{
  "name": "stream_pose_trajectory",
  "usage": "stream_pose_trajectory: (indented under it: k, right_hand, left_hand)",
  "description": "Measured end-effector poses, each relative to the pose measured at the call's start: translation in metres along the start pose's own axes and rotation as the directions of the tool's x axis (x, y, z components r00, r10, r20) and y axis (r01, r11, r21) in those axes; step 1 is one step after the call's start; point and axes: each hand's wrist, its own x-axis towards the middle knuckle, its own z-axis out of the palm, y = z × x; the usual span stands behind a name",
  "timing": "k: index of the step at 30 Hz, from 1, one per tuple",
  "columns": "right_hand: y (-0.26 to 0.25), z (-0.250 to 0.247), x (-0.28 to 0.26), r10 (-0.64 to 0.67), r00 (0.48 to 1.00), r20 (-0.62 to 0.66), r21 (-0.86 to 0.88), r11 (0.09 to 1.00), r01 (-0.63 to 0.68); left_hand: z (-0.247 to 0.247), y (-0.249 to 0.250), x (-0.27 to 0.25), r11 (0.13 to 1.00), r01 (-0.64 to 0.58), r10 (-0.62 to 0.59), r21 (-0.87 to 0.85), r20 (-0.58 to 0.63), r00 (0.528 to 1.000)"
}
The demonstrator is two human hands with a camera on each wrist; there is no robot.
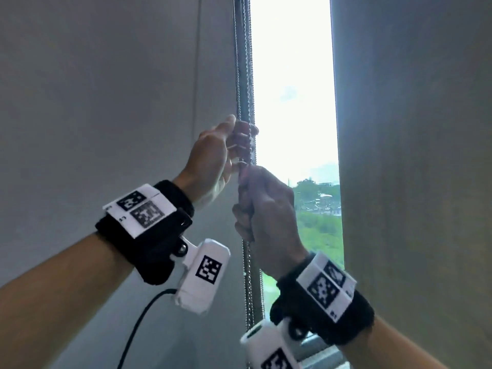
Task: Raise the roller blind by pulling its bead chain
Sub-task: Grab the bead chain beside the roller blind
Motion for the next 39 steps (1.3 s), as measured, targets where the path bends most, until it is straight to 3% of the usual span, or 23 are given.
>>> stream_pose_trajectory:
  k: [3, 5, 10, 13, 16, 22, 24, 30, 32, 34, 39]
  right_hand:
    - [0.025, -0.008, -0.022, 0.020, 0.999, 0.043, -0.032, 0.999, -0.019]
    - [0.032, -0.013, -0.028, 0.053, 0.994, 0.096, -0.074, 0.996, -0.046]
    - [0.012, -0.029, 0.000, 0.130, 0.976, 0.175, -0.195, 0.976, -0.095]
    - [-0.014, -0.034, 0.029, 0.157, 0.973, 0.171, -0.080, 0.986, -0.146]
    - [-0.050, -0.032, 0.055, 0.139, 0.979, 0.151, -0.019, 0.990, -0.138]
    - [-0.089, -0.006, 0.091, 0.138, 0.982, 0.127, 0.090, 0.985, -0.150]
    - [-0.092, 0.005, 0.097, 0.123, 0.987, 0.105, 0.141, 0.980, -0.137]
    - [-0.087, 0.029, 0.098, 0.030, 0.983, -0.183, 0.119, 0.993, -0.008]
    - [-0.088, 0.032, 0.096, 0.007, 0.981, -0.196, 0.155, 0.988, 0.024]
    - [-0.087, 0.034, 0.089, -0.014, 0.985, -0.172, 0.154, 0.987, 0.041]
    - [-0.061, 0.026, 0.042, -0.020, 0.997, -0.075, 0.050, 0.998, 0.024]
  left_hand:
    - [0.007, 0.017, 0.012, 0.998, 0.009, -0.006, -0.065, 0.054, 0.999]
    - [0.013, 0.026, 0.016, 0.994, 0.002, 0.001, -0.113, 0.025, 1.000]
    - [0.027, 0.033, 0.014, 0.972, -0.225, 0.231, 0.067, -0.101, 0.968]
    - [0.032, 0.027, 0.007, 0.897, -0.355, 0.400, 0.263, -0.142, 0.905]
    - [0.035, 0.007, -0.011, 0.857, -0.415, 0.468, 0.304, -0.123, 0.875]
    - [0.048, -0.041, -0.060, 0.881, -0.340, 0.399, 0.329, -0.132, 0.907]
    - [0.048, -0.057, -0.073, 0.913, -0.265, 0.314, 0.309, -0.118, 0.942]
    - [0.033, -0.055, -0.087, 0.987, -0.079, 0.067, 0.138, 0.087, 0.994]
    - [0.025, -0.045, -0.081, 0.988, 0.001, -0.011, 0.158, 0.061, 0.998]
    - [0.015, -0.034, -0.067, 0.994, 0.016, -0.017, 0.106, 0.012, 1.000]
    - [-0.007, 0.000, -0.026, 0.990, -0.079, 0.086, 0.118, -0.049, 0.995]
